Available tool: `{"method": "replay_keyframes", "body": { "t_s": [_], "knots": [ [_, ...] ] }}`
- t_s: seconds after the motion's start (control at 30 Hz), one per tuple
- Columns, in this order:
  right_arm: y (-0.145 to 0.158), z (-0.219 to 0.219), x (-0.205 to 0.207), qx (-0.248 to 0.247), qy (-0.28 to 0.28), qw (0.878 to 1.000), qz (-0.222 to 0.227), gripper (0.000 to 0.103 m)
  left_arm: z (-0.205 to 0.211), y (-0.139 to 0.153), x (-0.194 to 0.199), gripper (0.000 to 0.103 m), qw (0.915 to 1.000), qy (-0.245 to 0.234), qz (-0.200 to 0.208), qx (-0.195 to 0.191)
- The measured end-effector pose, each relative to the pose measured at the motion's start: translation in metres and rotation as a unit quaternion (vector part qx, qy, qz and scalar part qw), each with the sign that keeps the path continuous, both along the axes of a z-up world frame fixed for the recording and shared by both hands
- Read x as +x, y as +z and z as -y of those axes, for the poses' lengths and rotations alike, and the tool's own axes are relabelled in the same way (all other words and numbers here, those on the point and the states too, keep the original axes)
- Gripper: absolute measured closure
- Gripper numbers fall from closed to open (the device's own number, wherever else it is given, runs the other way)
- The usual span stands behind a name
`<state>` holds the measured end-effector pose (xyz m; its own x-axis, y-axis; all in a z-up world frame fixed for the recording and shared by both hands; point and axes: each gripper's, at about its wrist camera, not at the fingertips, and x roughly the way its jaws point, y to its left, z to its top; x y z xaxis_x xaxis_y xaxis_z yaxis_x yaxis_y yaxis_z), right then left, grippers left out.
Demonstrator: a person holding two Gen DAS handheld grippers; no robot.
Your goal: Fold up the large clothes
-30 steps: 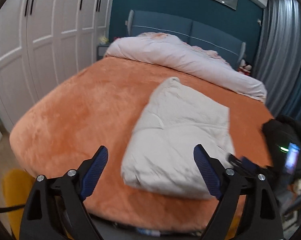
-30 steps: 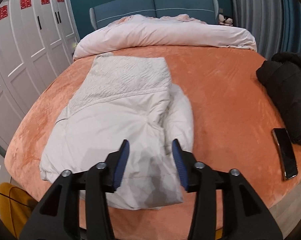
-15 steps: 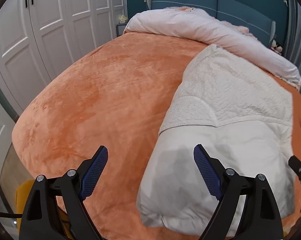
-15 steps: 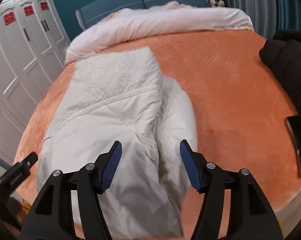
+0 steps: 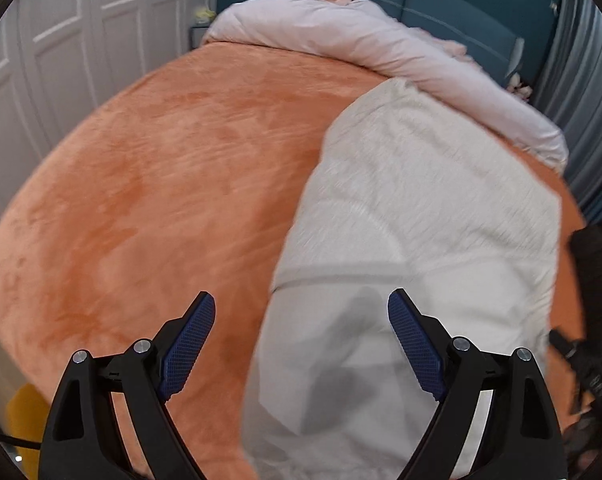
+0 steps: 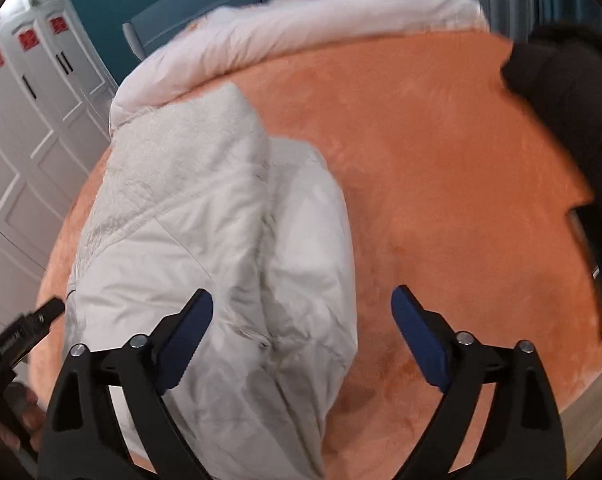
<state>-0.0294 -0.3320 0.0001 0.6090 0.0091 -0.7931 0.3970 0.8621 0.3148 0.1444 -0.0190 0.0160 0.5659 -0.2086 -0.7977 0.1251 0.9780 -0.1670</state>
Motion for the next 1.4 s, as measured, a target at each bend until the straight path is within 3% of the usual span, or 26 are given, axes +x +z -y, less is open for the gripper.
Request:
{"method": "replay_keyframes", "body": {
  "t_s": [0.1, 0.3, 0.4, 0.47, 0.53, 0.6, 0.63, 0.7, 0.77, 0.87, 1.03, 1.17, 1.23, 1.3, 1.33, 1.37, 1.4],
  "knots": [
    [-0.029, 0.013, 0.009, 0.068, 0.006, 0.997, -0.039, 0.014, 0.003, -0.01, 0.021, 0.017, 0.9996, -0.02, -0.022, -0.003],
    [-0.063, 0.011, 0.023, 0.17, 0.024, 0.984, -0.035, 0.009, -0.005, -0.031, 0.047, 0.005, 0.9953, -0.048, -0.055, -0.065],
    [-0.073, 0.006, 0.034, 0.199, 0.034, 0.979, -0.03, 0.006, -0.011, -0.049, 0.063, 0.005, 0.9865, -0.054, -0.09, -0.126],
    [-0.082, 0.005, 0.04, 0.225, 0.039, 0.973, -0.027, 0.005, -0.014, -0.06, 0.072, 0.005, 0.9762, -0.055, -0.115, -0.175],
    [-0.093, 0.007, 0.046, 0.253, 0.039, 0.966, -0.019, 0.005, -0.016, -0.068, 0.078, 0.005, 0.9681, -0.058, -0.131, -0.206],
    [-0.097, 0.005, 0.052, 0.264, 0.046, 0.964, -0.009, 0.005, -0.015, -0.073, 0.08, 0.005, 0.9655, -0.058, -0.135, -0.215],
    [-0.098, 0.003, 0.055, 0.269, 0.053, 0.962, -0.006, 0.007, -0.013, -0.071, 0.079, 0.009, 0.9662, -0.064, -0.129, -0.214],
    [-0.091, -0.001, 0.061, 0.277, 0.074, 0.958, 0.013, 0.04, -0.005, -0.057, 0.072, 0.022, 0.9732, -0.078, -0.101, -0.192],
    [-0.075, -0.006, 0.061, 0.26, 0.088, 0.961, 0.029, 0.06, 0.001, -0.043, 0.067, 0.032, 0.978, -0.092, -0.073, -0.173],
    [-0.043, -0.016, 0.057, 0.233, 0.103, 0.965, 0.062, 0.068, 0.002, -0.014, 0.063, 0.041, 0.9786, -0.111, -0.036, -0.17],
    [0.028, -0.041, 0.06, 0.154, 0.137, 0.969, 0.133, 0.069, -0.01, 0.041, 0.056, 0.043, 0.9759, -0.119, 0.042, -0.178],
    [0.088, -0.057, 0.076, 0.119, 0.171, 0.957, 0.204, 0.068, -0.033, 0.094, 0.058, 0.043, 0.9666, -0.117, 0.117, -0.196],
    [0.102, -0.064, 0.088, 0.11, 0.182, 0.951, 0.223, 0.067, -0.046, 0.115, 0.069, 0.043, 0.9619, -0.111, 0.148, -0.201],
    [0.104, -0.071, 0.117, 0.106, 0.192, 0.949, 0.228, 0.056, -0.054, 0.117, 0.092, 0.039, 0.9623, -0.1, 0.155, -0.2],
    [0.097, -0.073, 0.131, 0.106, 0.191, 0.95, 0.221, 0.051, -0.056, 0.112, 0.104, 0.03, 0.9643, -0.093, 0.151, -0.197],
    [0.086, -0.07, 0.148, 0.104, 0.184, 0.955, 0.206, 0.037, -0.059, 0.101, 0.119, 0.026, 0.9686, -0.082, 0.144, -0.186],
    [0.067, -0.064, 0.161, 0.097, 0.163, 0.967, 0.172, 0.03, -0.062, 0.084, 0.137, 0.019, 0.9763, -0.065, 0.135, -0.157]
  ]
}}
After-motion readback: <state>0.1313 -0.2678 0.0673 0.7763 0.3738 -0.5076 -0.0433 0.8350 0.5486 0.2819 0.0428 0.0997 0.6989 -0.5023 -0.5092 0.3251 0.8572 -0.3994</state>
